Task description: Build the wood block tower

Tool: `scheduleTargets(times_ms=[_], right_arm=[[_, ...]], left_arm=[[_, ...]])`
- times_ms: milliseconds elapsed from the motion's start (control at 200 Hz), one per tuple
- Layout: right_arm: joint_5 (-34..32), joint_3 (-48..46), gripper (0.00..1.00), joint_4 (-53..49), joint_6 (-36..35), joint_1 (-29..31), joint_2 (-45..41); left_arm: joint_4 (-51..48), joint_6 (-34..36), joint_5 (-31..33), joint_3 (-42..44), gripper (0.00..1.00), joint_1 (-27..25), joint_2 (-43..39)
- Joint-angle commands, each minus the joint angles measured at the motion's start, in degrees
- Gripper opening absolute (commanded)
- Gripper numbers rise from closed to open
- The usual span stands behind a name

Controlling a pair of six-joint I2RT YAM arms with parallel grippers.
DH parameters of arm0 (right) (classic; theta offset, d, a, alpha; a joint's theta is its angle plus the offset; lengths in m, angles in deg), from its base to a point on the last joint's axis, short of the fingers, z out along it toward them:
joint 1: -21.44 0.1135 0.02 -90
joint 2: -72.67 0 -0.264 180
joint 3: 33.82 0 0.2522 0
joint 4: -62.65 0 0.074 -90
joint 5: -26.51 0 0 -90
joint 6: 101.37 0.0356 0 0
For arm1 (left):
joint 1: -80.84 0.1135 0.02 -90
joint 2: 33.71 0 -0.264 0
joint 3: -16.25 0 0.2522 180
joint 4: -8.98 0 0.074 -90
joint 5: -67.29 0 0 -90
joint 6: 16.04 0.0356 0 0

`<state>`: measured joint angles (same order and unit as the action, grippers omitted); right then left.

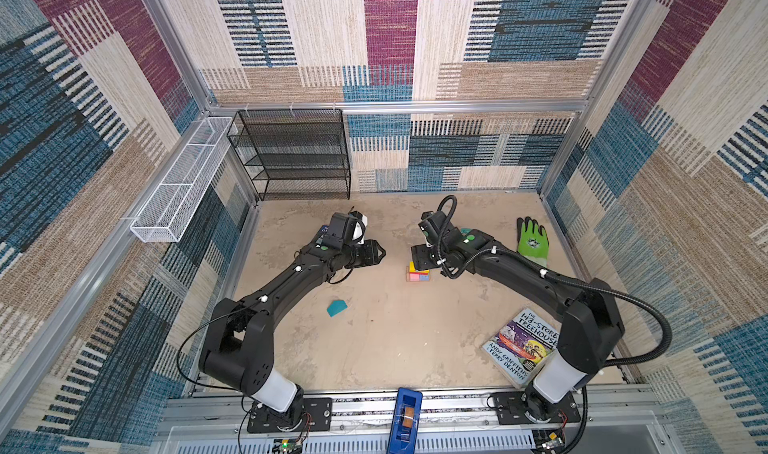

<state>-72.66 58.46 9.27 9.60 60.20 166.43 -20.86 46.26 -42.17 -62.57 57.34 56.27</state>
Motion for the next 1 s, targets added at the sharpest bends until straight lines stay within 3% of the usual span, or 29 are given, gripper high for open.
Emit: scheduleTargets(times_ms=[0,280,411,631,996], right_arm=[[0.11,-3.47,0.71,4.12,2.81,0.08,-4.90],[1.07,-15.63,0.15,11.94,6.20,-1.78,-12.21],[3.52,-20.26,0.00,15.97,6.71,-4.71,-13.15],[8.60,-25.87,0.00,23.33,6.71,-9.48,-13.22],[14.35,-29.08,0.00,30.32,5.97,-11.84,-9.39]], left_arm=[[0.05,0.32,-1.37,-0.88,0.36,-0.34,0.78],[-4.02,1.08,-1.07,-5.28,0.10,-2.40,7.82],[-4.97,0.09,0.13,-6.75,0.03,-3.20,12.01],[-2.45,-2.56,-0.78,-8.57,0.00,-3.65,16.61],[-1.02,-4.44,-1.33,-12.87,0.00,-5.49,22.86]])
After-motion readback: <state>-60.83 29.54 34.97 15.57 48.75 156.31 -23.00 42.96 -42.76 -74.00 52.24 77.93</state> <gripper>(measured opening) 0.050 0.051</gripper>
